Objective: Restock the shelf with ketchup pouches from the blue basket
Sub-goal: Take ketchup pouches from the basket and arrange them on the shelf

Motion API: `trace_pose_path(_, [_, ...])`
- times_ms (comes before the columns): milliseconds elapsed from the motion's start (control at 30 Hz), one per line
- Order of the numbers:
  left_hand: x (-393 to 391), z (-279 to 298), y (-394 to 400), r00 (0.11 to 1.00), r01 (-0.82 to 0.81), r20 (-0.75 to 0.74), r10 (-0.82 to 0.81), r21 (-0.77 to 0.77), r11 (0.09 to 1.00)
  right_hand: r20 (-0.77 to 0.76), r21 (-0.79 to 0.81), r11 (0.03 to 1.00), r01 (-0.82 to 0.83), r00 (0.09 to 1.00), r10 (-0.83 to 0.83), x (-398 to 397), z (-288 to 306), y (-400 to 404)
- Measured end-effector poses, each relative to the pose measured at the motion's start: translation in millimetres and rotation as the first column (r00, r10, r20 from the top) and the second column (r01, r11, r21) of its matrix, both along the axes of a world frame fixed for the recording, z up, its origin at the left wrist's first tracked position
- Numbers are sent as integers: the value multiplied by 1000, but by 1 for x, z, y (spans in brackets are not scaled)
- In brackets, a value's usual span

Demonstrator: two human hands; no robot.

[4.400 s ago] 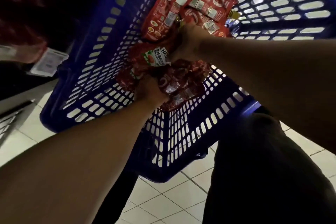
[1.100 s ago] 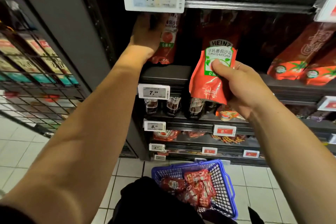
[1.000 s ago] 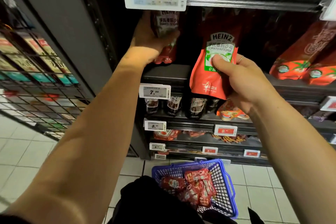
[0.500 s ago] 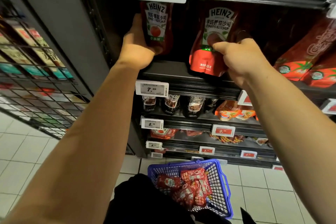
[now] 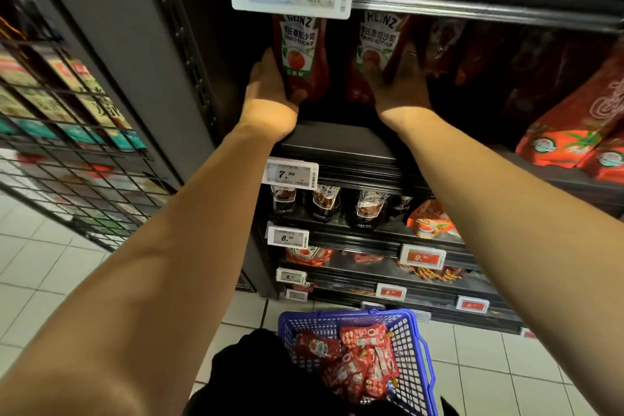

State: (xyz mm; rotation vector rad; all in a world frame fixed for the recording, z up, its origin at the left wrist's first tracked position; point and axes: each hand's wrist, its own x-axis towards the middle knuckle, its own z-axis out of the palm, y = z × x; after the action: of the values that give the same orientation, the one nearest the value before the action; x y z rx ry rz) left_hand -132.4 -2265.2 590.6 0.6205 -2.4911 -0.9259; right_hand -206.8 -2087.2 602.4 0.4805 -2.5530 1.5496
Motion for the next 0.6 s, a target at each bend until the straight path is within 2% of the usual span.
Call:
trace_pose_path(133, [10,0,13,996,-81,-49,81,-18,997,-17,265,962,63,998,-61,4,-13,5])
trace_pose_path(200, [14,-4,23,990,-119,-80,113,-81,990,-27,268,957,110,994,-107,5,-15,5])
trace_pose_path(300, [4,-5,28,986,-167,-45,163,-122,978,-18,272,954,129,992,-129,-3,-11,-1])
trace_pose_path(433, [-21,0,21,988,-154,-19,153,-165,974,-21,306,942,138,990,-138,-19,-7,-13])
trace_pose_path(467, [-26,0,19,989,-148,-24,147,-162,976,-33,346,928,136,991,-133,-22,-8,-17])
trace_pose_path(533, [-36,1,15,991,-126,-63,122,-52,991,-61,410,902,136,991,-122,-30,-9,-24])
trace_pose_path(600, [-43,1,12,989,-111,-92,112,17,994,-74,415,899,142,990,-122,-35,-10,-29])
